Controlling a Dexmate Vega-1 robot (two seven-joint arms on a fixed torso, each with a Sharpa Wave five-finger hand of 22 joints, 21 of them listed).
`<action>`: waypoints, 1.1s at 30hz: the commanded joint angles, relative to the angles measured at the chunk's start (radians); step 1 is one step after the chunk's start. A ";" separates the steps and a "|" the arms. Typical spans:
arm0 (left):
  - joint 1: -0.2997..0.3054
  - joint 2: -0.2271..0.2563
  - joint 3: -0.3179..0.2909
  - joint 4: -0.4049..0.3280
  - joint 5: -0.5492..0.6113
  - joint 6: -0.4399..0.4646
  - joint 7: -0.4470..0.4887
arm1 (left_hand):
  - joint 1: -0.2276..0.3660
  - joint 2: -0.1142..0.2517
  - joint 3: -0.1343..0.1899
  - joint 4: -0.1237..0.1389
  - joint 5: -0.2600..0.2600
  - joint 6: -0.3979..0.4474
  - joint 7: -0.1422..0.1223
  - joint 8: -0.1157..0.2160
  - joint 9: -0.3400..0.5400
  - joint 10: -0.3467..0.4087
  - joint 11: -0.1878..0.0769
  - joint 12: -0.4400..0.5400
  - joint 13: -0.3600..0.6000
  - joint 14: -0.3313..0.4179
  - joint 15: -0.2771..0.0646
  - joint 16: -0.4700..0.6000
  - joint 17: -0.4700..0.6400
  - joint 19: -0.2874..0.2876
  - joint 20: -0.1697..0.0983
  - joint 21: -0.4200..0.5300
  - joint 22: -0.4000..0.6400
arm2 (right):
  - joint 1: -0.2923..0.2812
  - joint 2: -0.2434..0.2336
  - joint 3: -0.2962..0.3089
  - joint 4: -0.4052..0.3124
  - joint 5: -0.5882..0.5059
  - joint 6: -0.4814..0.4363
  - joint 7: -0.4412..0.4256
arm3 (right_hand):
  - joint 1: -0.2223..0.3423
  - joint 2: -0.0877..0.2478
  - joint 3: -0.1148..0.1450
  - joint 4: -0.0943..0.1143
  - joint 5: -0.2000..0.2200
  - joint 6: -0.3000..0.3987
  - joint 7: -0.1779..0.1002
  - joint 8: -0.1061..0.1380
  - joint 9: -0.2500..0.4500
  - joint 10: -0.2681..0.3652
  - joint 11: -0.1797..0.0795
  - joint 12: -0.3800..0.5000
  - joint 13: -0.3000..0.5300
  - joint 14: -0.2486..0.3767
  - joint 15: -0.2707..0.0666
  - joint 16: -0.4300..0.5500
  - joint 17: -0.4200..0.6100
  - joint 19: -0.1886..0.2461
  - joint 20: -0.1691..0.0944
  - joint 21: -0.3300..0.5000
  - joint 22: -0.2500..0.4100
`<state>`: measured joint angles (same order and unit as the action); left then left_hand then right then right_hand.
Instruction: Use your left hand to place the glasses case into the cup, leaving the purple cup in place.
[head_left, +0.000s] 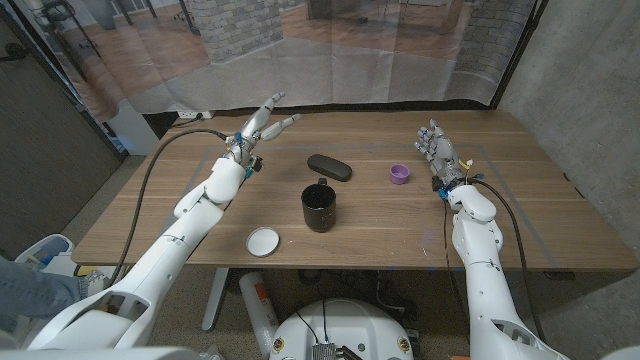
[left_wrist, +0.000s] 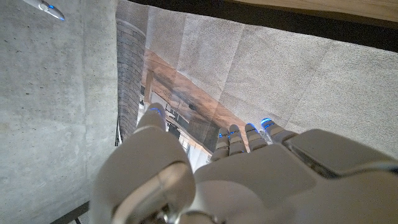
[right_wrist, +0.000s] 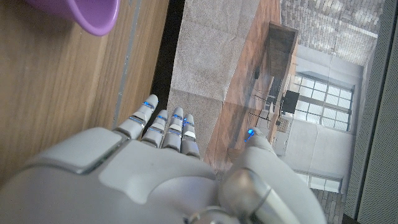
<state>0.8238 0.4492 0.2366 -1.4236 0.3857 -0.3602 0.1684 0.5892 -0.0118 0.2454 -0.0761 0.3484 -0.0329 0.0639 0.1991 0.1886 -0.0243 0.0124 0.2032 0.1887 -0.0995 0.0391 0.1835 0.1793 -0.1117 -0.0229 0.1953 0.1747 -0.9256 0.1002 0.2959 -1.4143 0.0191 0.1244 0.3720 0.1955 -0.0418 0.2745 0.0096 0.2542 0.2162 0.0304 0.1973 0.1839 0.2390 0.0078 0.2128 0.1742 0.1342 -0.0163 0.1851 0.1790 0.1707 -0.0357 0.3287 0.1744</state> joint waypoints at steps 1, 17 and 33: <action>0.001 0.039 0.031 -0.061 0.071 0.067 -0.016 | 0.014 0.000 0.004 -0.009 -0.004 -0.010 0.000 -0.003 0.003 -0.014 0.002 -0.002 0.003 -0.012 0.004 -0.004 0.003 -0.011 -0.001 -0.004 0.005 | -0.007 0.002 0.002 -0.007 0.011 0.001 0.002 | 0.001 0.011 0.002 -0.009 0.000 0.012 0.002 0.003 0.001 0.007 0.001 -0.002 0.005 0.007 0.003 0.003 0.002 0.010 -0.031 -0.007 0.006; -0.025 0.077 0.071 -0.090 0.131 0.111 -0.048 | 0.038 -0.007 0.005 -0.025 -0.007 -0.028 0.001 -0.006 0.004 -0.028 -0.001 -0.004 0.004 -0.022 0.003 -0.003 0.003 -0.023 0.009 -0.005 0.005 | -0.022 0.010 -0.001 -0.030 0.011 0.000 -0.017 | 0.000 0.013 0.001 -0.010 -0.001 0.013 0.000 0.002 0.002 0.007 0.002 -0.003 0.005 0.008 0.004 0.003 0.002 0.012 -0.030 -0.012 0.006; -0.054 0.127 0.124 -0.127 0.228 0.177 -0.099 | 0.080 -0.019 0.008 -0.050 -0.008 -0.059 -0.006 -0.009 0.006 -0.048 -0.015 -0.007 0.006 -0.043 0.001 -0.005 0.003 -0.038 0.010 -0.007 0.005 | -0.010 0.018 -0.003 0.002 0.013 0.018 -0.033 | -0.001 0.014 -0.001 -0.012 -0.002 0.014 0.000 0.000 0.002 0.007 0.001 -0.004 0.005 0.010 0.004 0.003 0.002 0.013 -0.029 -0.018 0.006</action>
<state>0.7871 0.5437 0.3278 -1.5280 0.5495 -0.2276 0.1008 0.6535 -0.0340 0.2494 -0.1190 0.3422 -0.0807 0.0588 0.1922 0.1884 -0.0599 -0.0018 0.1994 0.1935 -0.1292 0.0414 0.1835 0.1792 -0.1403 -0.0158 0.1954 0.1745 -0.9437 0.1136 0.2945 -1.4310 0.0313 0.1320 0.3501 0.1899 -0.0363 0.2703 0.0055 0.2538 0.2161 0.0304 0.1973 0.1838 0.2395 0.0073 0.2128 0.1741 0.1341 -0.0162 0.1851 0.1789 0.1760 -0.0411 0.3133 0.1795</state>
